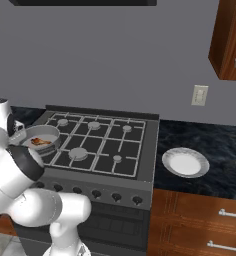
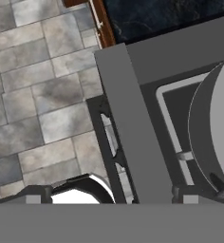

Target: Retrieve the frozen meat and place it in the pot on a burner. Then turn the burner on.

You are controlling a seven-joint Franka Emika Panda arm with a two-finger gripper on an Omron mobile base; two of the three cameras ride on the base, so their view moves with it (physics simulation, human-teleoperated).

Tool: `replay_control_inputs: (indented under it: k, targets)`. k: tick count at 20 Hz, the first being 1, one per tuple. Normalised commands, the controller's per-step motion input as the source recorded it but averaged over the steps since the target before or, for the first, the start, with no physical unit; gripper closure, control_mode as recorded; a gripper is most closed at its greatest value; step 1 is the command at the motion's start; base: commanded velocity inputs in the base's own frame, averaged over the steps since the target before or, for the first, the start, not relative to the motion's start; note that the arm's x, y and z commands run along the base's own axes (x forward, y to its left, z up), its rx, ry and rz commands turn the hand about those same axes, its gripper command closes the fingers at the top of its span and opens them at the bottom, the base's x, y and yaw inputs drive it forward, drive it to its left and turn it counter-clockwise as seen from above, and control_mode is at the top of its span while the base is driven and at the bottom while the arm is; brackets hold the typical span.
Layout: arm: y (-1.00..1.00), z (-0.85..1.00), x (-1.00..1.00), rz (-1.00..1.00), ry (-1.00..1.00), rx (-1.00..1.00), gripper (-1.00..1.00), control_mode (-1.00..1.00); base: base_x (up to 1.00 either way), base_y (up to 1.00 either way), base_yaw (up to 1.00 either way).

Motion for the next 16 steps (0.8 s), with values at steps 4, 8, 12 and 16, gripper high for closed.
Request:
replay_control_inputs:
  k: [4,8,12,16]
  targets:
    - [0.01,-0.02,-0.16,-0.05,0.0,0.0,-1.0,-1.0,0.0,0.0,0.0]
    - [0.01,-0.01,-0.16,-0.07,0.0,0.0,-1.0,-1.0,0.0,0.0,0.0]
    - [0.0,-0.01,-0.18,-0.07,0.0,0.0,-1.0,-1.0,0.0,0.0,0.0]
    - [0.0,-0.01,-0.16,-0.07,0.0,0.0,-1.0,-1.0,0.0,0.0,0.0]
